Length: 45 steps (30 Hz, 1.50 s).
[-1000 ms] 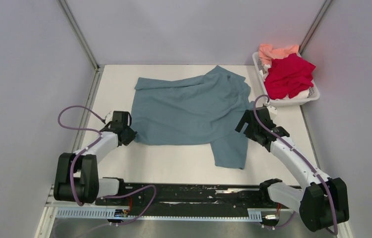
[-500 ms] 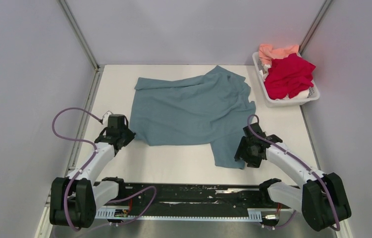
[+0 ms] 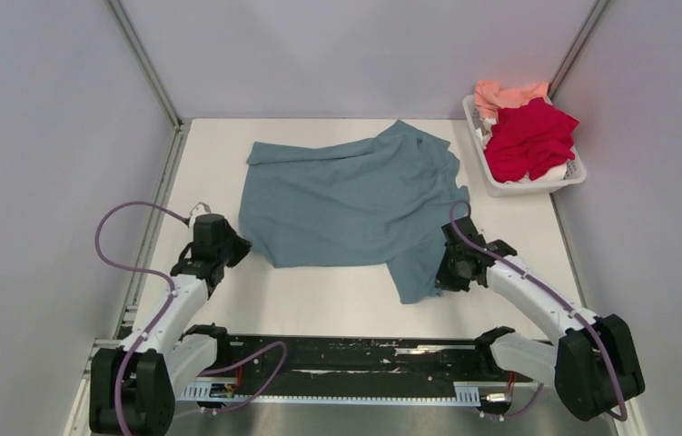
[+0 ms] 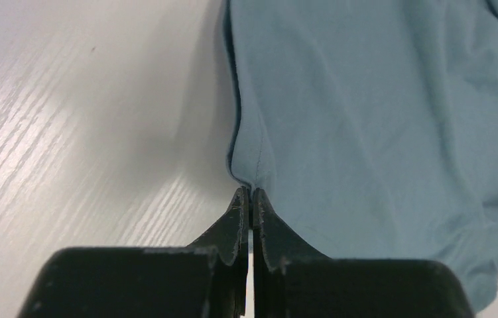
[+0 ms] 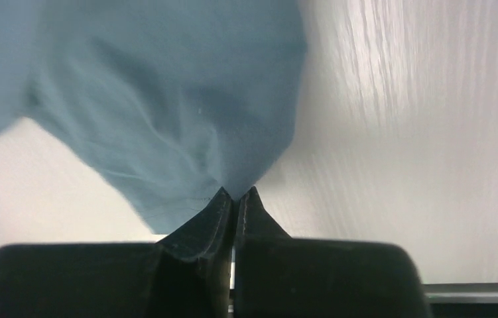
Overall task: Fold and stack the t-shirts
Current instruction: Flatten out the tshirt
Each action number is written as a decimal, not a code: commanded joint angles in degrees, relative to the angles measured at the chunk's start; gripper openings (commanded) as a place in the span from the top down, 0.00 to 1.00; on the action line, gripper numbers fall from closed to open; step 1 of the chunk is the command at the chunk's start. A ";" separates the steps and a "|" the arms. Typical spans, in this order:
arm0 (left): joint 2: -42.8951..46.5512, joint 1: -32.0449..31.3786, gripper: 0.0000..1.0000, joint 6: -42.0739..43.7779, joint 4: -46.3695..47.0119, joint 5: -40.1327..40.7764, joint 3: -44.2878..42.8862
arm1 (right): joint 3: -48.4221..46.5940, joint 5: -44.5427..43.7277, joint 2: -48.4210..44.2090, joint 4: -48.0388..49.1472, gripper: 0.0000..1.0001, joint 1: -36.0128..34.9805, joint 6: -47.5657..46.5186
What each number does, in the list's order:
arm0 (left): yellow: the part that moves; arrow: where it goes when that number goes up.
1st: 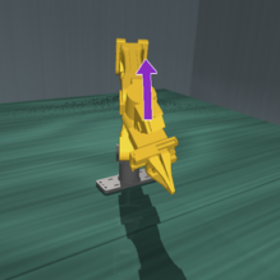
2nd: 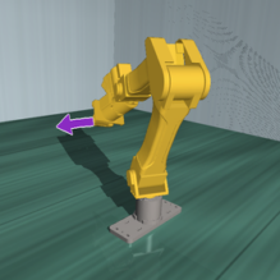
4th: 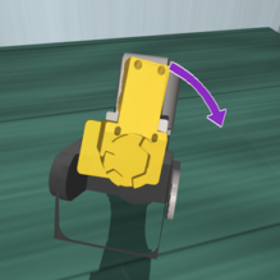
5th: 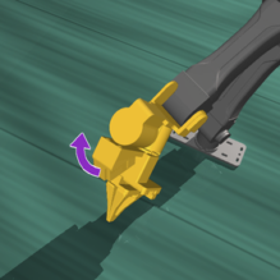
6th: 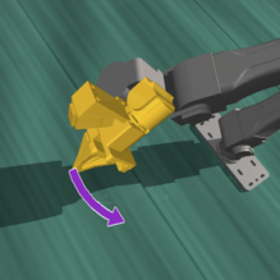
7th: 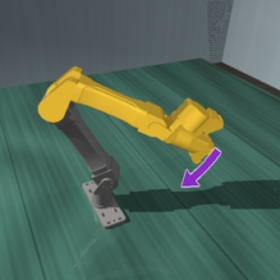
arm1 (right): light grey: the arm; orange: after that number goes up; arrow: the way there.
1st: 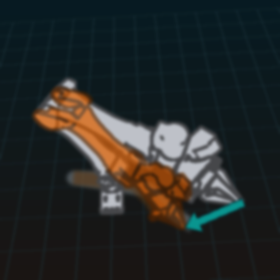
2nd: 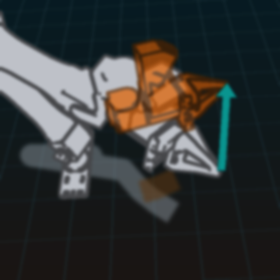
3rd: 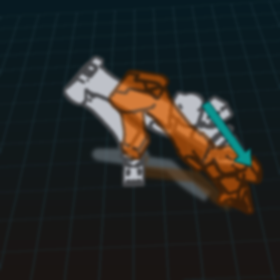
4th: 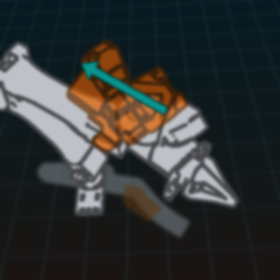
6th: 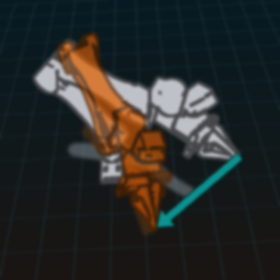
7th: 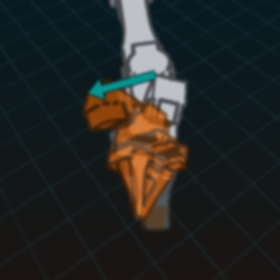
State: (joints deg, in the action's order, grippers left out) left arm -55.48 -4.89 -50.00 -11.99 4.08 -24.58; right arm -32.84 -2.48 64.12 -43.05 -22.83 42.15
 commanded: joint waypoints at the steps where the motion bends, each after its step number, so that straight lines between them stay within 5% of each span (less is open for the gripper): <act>1: 3.15 -0.05 1.00 1.79 4.05 -2.40 -4.43 | -10.38 -6.96 -3.82 5.75 1.00 -0.24 -2.32; 12: 11.58 -0.12 1.00 4.61 -0.98 -0.32 -23.83 | -32.87 -16.98 -11.73 12.30 1.00 -0.11 -9.88; 23: 17.60 -0.04 1.00 10.60 -10.06 3.98 -48.54 | -52.13 -4.86 -15.48 19.07 1.00 -0.19 -17.50; 28: 18.86 -0.10 1.00 12.87 -15.06 5.65 -58.73 | -65.79 7.59 -12.27 16.49 1.00 -0.16 -18.25; 35: 18.72 -0.07 1.00 16.18 -18.89 2.99 -72.84 | -81.30 8.64 -8.79 15.53 1.00 -0.12 -18.90; 45: 14.99 -0.05 1.00 17.64 -18.84 5.65 -76.75 | -94.18 3.57 1.46 18.49 1.00 -0.16 -24.14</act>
State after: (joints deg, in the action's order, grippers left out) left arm -36.84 -4.91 -34.35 -31.14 7.90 -100.79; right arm -124.88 4.78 59.75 -28.34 -22.85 21.47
